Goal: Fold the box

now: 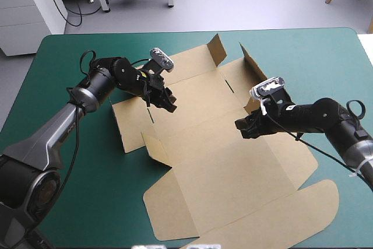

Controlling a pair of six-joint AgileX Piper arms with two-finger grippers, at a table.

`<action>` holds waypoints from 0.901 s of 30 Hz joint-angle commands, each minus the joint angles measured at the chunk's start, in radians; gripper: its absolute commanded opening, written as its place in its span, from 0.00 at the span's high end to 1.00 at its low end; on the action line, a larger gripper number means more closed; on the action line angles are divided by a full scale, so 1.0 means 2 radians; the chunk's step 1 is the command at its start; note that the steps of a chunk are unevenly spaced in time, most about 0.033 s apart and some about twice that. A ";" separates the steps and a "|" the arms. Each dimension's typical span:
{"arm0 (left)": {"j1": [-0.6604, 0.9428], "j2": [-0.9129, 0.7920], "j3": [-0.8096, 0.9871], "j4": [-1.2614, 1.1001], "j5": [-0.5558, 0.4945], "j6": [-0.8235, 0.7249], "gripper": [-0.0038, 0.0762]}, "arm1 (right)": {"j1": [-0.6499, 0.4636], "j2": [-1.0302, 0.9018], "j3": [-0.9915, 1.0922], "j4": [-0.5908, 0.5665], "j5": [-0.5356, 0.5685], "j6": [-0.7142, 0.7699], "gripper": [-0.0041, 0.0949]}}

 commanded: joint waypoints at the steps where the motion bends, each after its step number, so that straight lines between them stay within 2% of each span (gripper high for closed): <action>1: -0.002 -0.024 -0.017 -0.018 -0.015 -0.001 0.59 | 0.001 -0.012 -0.017 0.017 -0.008 -0.001 0.38; 12: -0.002 -0.024 -0.017 -0.018 -0.015 -0.001 0.59 | 0.001 -0.012 -0.025 0.010 -0.002 -0.001 0.38; 15: -0.002 -0.024 -0.017 -0.018 -0.015 -0.001 0.59 | 0.000 -0.014 -0.057 -0.027 0.043 0.025 0.38; 19: -0.002 -0.024 -0.017 -0.018 -0.016 -0.001 0.59 | 0.000 -0.014 -0.132 -0.113 0.113 0.093 0.38; 22: -0.002 -0.024 -0.017 -0.018 -0.016 -0.001 0.59 | 0.000 -0.014 -0.182 -0.161 0.138 0.127 0.38; 27: -0.002 -0.024 -0.017 -0.016 -0.016 -0.001 0.59 | 0.000 -0.014 -0.250 -0.204 0.164 0.154 0.38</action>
